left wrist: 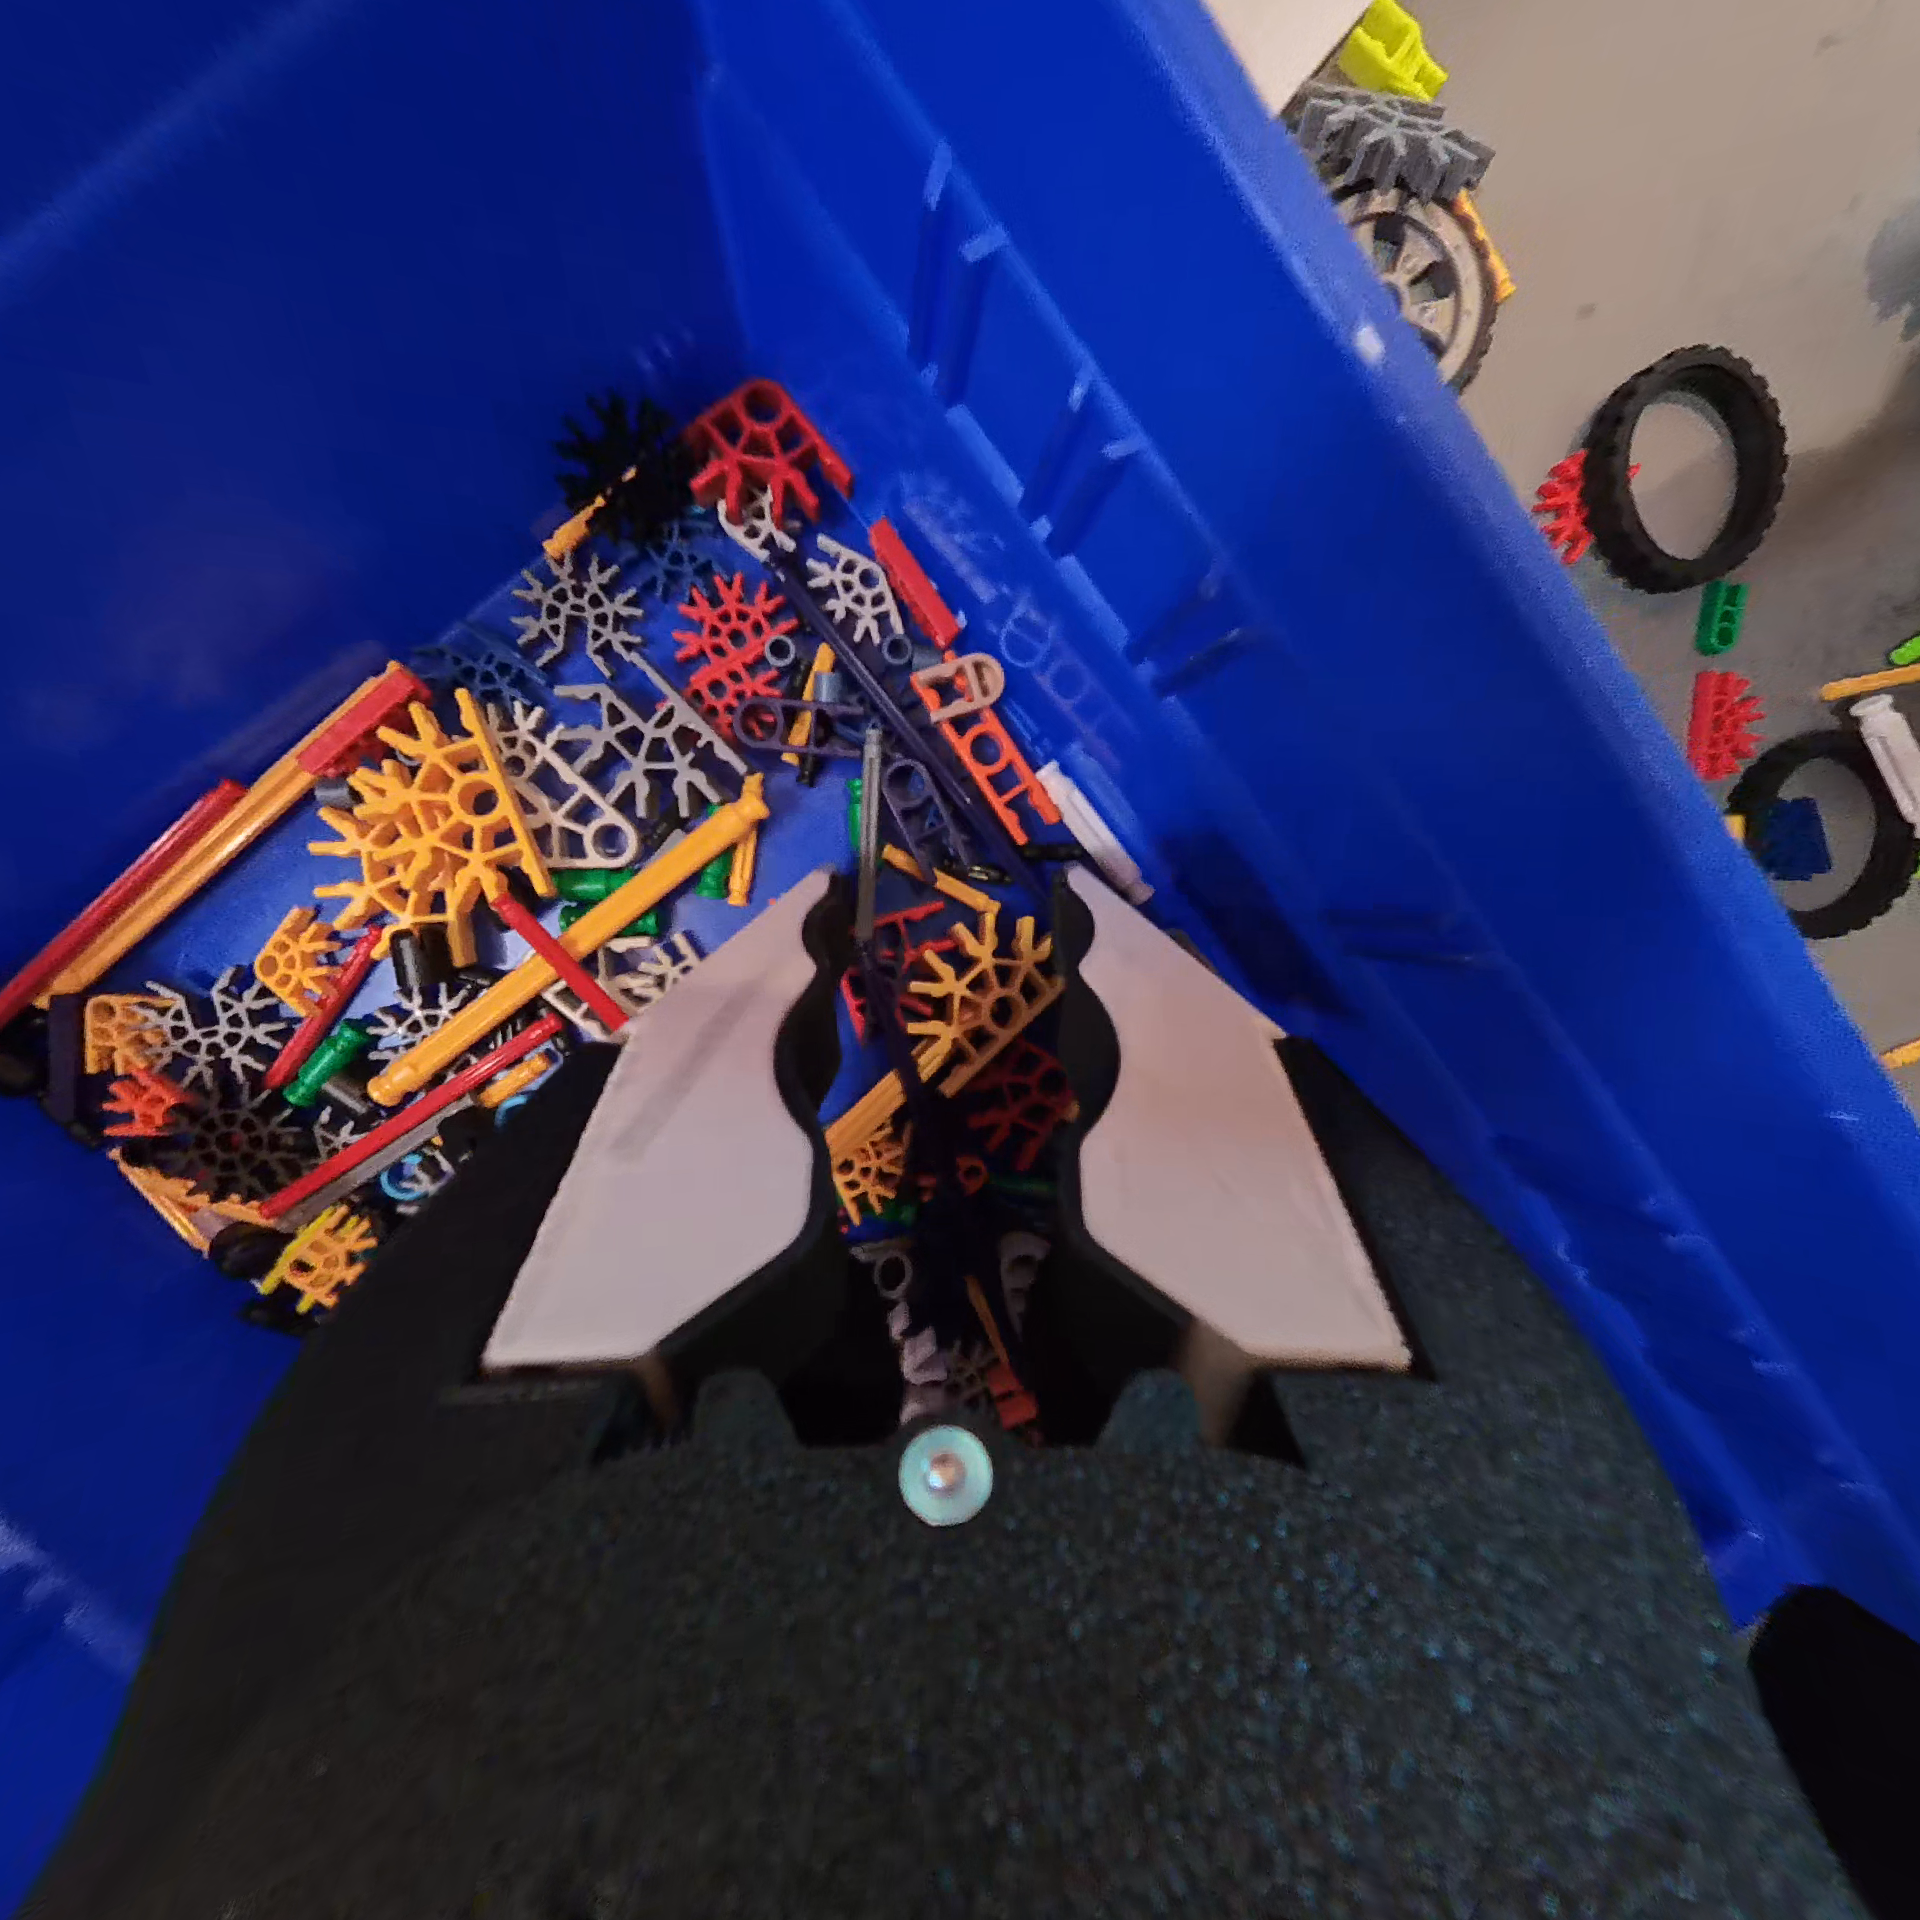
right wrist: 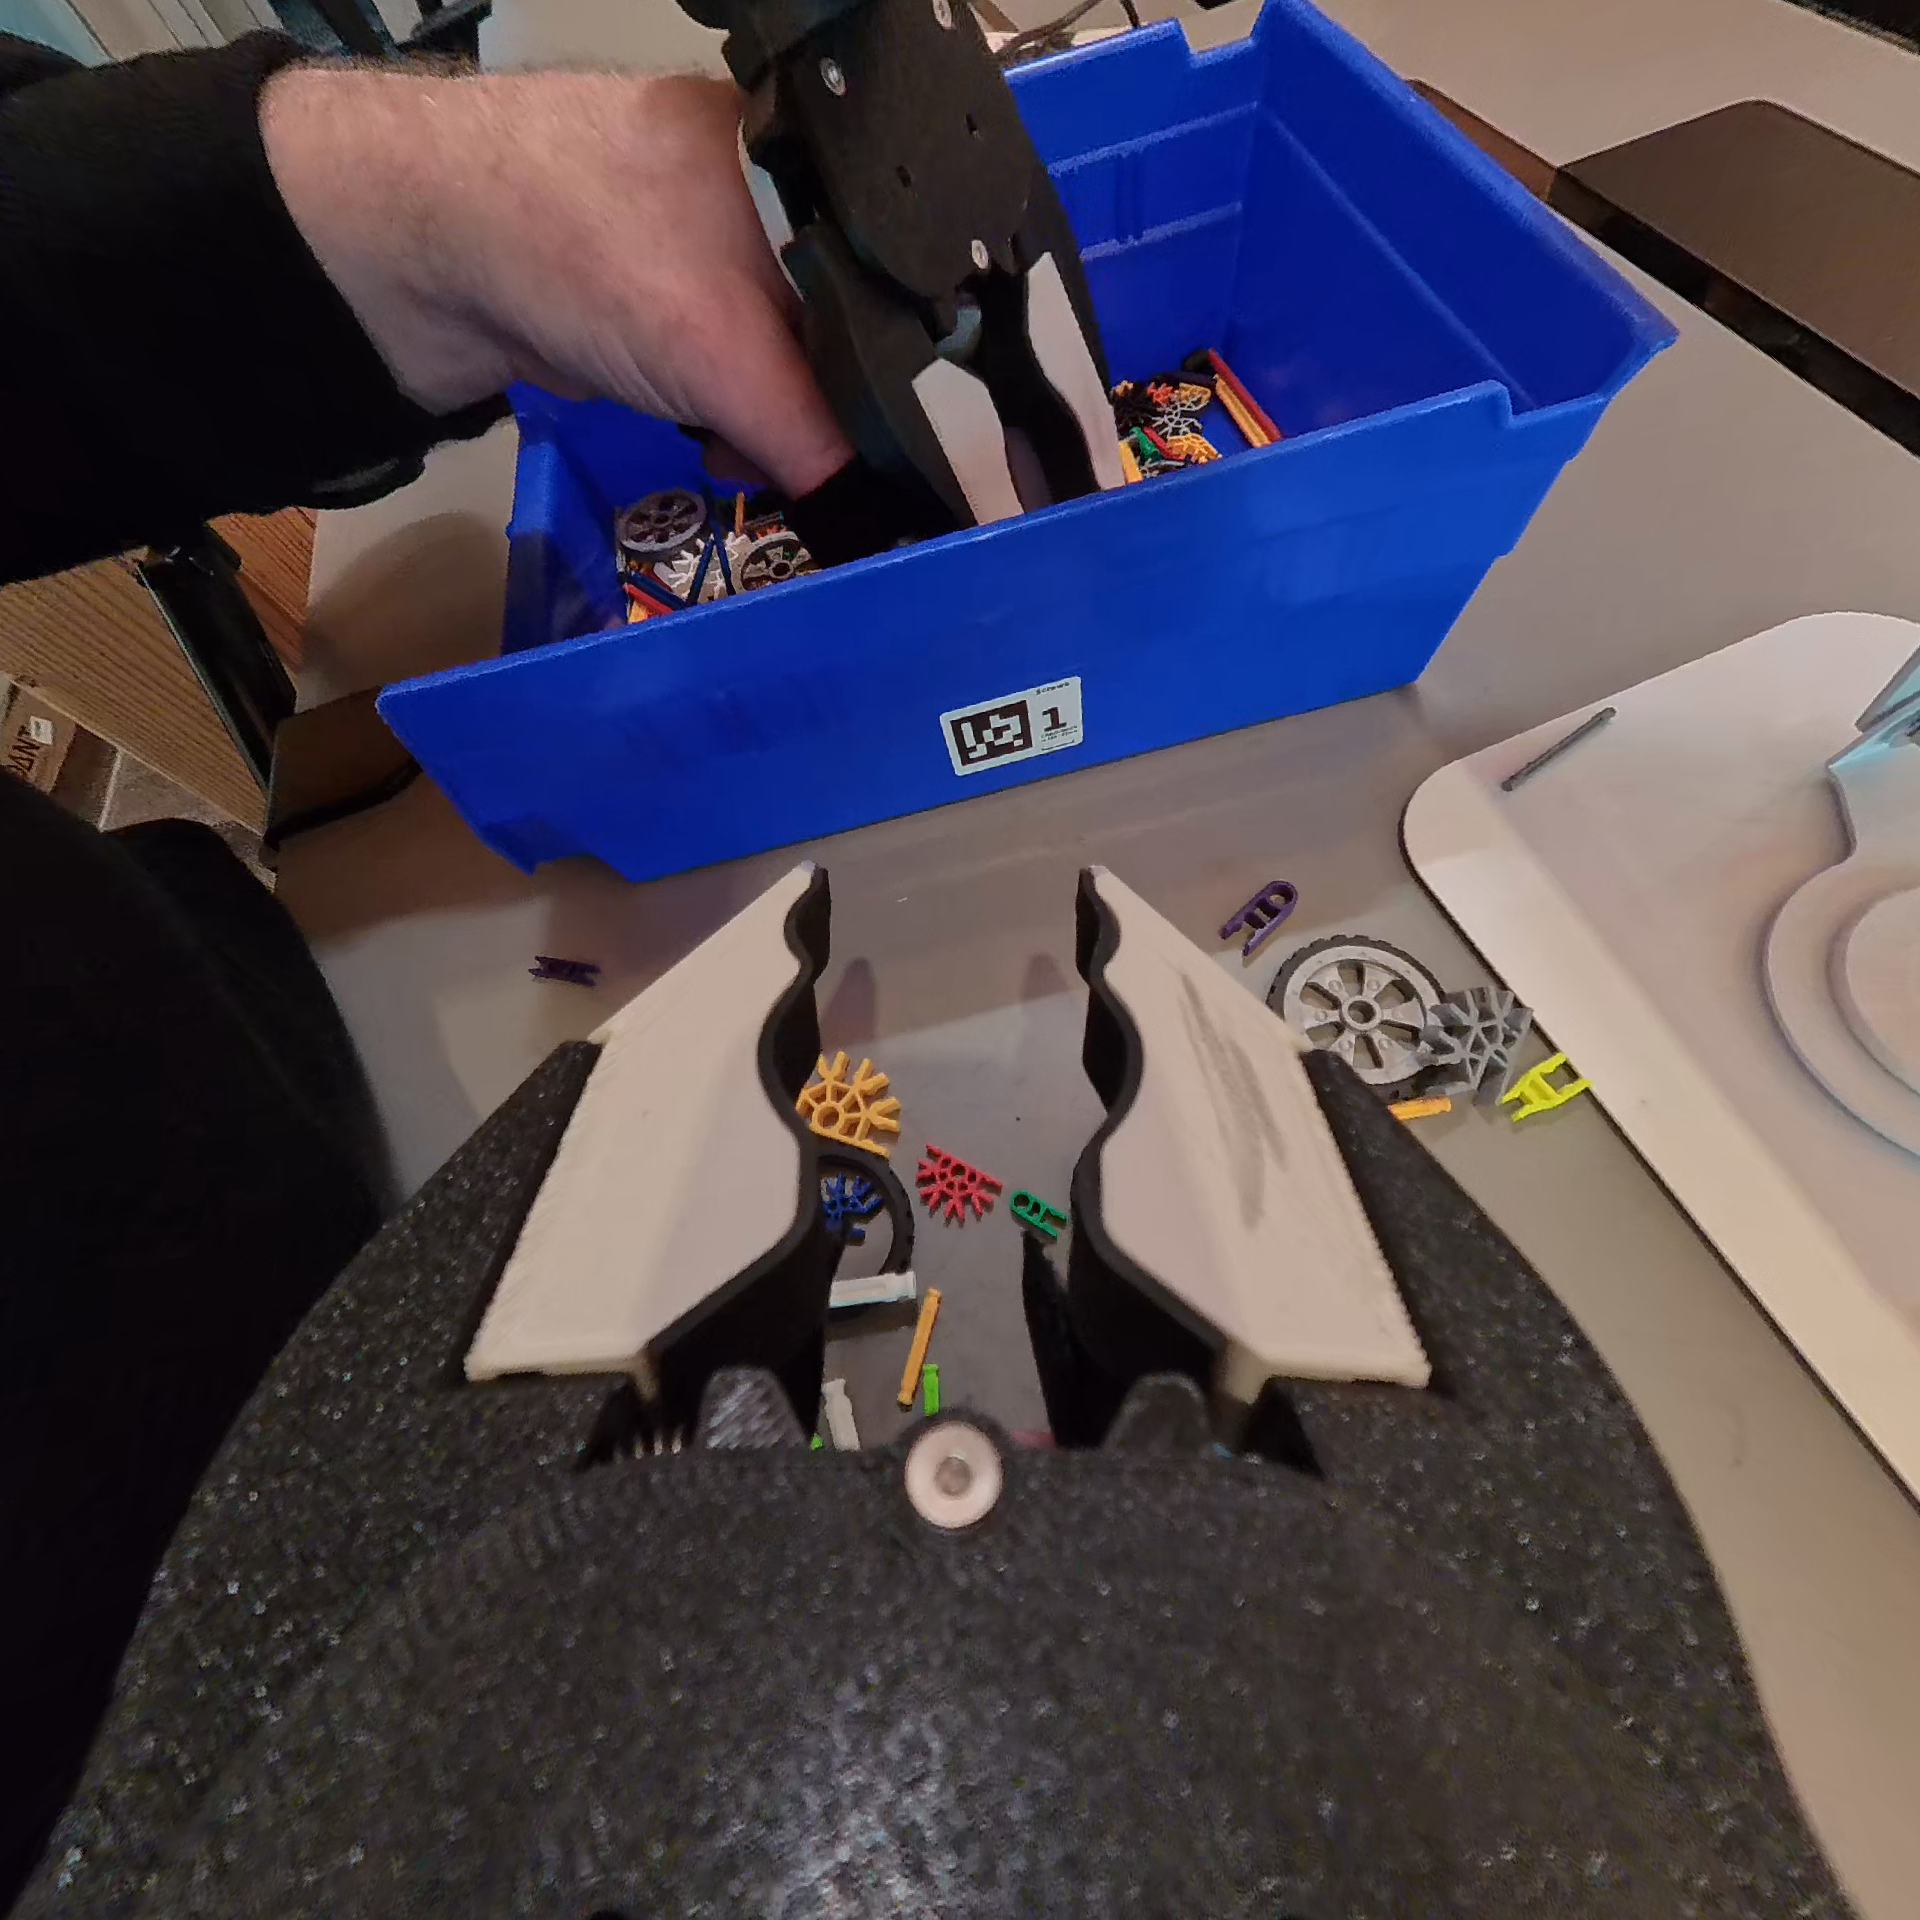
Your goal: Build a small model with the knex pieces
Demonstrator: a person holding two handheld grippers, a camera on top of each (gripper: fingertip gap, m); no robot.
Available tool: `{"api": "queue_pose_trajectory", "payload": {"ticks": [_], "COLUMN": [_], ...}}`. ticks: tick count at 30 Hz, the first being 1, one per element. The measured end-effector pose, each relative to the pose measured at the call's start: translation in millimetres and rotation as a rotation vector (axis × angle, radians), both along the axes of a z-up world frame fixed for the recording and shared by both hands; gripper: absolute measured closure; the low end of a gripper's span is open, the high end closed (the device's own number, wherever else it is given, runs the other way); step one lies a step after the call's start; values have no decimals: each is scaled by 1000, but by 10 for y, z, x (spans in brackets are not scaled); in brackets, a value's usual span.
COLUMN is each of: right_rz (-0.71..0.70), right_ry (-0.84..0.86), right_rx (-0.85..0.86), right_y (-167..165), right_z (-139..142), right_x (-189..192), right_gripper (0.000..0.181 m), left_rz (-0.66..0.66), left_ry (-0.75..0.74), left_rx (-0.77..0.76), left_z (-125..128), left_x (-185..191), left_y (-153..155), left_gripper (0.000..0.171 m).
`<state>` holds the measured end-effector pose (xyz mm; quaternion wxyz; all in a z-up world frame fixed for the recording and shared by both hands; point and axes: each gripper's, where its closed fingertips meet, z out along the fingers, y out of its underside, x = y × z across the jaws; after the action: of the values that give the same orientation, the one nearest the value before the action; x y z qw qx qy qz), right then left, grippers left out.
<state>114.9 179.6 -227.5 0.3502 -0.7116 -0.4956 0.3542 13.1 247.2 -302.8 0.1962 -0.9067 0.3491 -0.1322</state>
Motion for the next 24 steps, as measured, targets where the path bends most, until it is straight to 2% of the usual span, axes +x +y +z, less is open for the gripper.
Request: {"api": "queue_pose_trajectory", "payload": {"ticks": [7,16,20,24], "right_rz": [5,12,17,18], "right_ry": [6,5,5,2], "right_rx": [4,5,8,6], "right_y": [5,-23,-44,-58], "right_z": [16,18,22,16], "right_x": [-44,-78,-101,-107], "right_gripper": [134,134,134,134], "left_rz": [20,-90,-106,-75], "left_ry": [10,5,-14,-19], "left_rx": [-11,-22,-49,-39], "left_z": [2,14,23,41], "left_x": [-65,8,36,-14], "left_y": [-43,-321,-434,-413], "left_gripper": [133,161,161,154]}}
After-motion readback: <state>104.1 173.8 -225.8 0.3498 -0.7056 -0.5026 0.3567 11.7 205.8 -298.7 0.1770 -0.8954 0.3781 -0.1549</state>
